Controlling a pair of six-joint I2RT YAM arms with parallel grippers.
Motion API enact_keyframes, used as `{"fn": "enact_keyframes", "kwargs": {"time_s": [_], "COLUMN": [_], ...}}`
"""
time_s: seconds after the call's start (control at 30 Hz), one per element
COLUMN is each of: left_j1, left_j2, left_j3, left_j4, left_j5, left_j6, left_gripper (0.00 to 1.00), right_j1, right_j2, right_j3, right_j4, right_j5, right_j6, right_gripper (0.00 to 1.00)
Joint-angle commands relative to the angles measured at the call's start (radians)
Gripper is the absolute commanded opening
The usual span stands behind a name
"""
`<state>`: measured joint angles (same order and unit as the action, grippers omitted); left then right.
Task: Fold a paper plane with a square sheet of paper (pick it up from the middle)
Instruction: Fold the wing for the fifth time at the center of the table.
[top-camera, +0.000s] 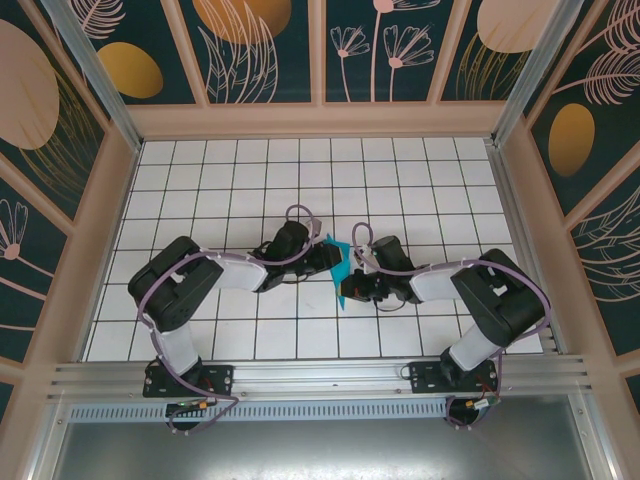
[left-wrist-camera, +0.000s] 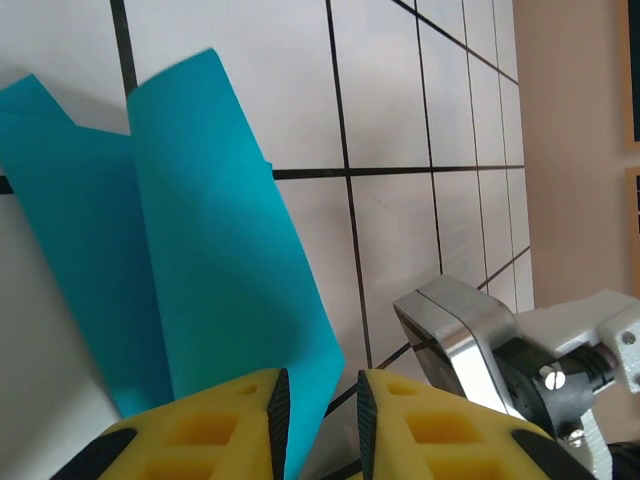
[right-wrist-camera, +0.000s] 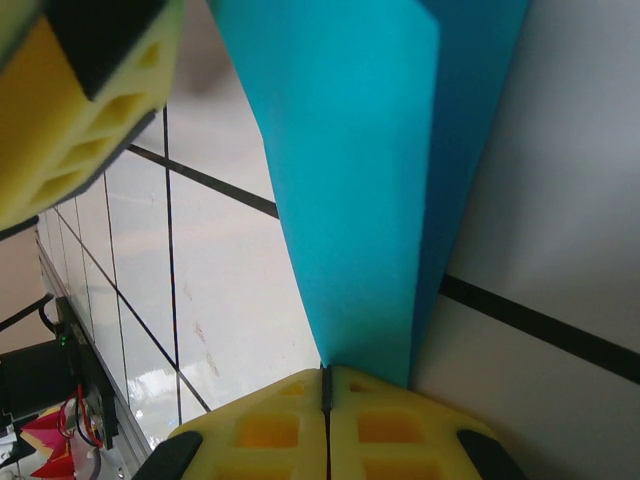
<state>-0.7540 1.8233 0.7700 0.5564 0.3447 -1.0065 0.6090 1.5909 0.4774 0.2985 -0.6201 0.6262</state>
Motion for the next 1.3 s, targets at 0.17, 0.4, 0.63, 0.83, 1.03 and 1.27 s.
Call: {"fn": "enact_keyframes", "kwargs": {"time_s": [0.17,0.4,0.63,0.83,1.03,1.27], "left_j1": [-0.004,0.027,0.06,0.088,0.118,0.149], "left_j2": [0.088,0.12,0.13,0.143,0.184,0.175], "left_j3": [0.055,0.076,0.125,0.172,0.234,0.28], "left_j4": [-0.036,-0.089,-0.167,-0.219,-0.254,-0.332], "left_j5": [-0.033,-0.069,-0.077,-0.077,-0.075,-0.123], "left_j6": [0.026,0.018,0.049,0.077,0.094,0.127], "left_gripper": [0.28,0.28,0.29,0.3,0.32,0.32], "right_j1": [0.011,0.011,0.014,0.014,0.013,0.013], "right_j2": [0.052,0.06,0.07,0.07,0.071,0.075], "right_j3": [-0.022,-0.025,-0.023,-0.023,-0.021,-0.02], "right_j4": [-0.142,-0.147,-0.152,-0.16,-0.161,-0.16], "right_j5": [0.017,0.019,0.02,0.025,0.023,0.017], "right_j6": [-0.02,-0.016,-0.019,-0.019,-0.022,-0.023], "right_gripper": [0.07,0.05,0.0,0.0,0.0,0.0]}}
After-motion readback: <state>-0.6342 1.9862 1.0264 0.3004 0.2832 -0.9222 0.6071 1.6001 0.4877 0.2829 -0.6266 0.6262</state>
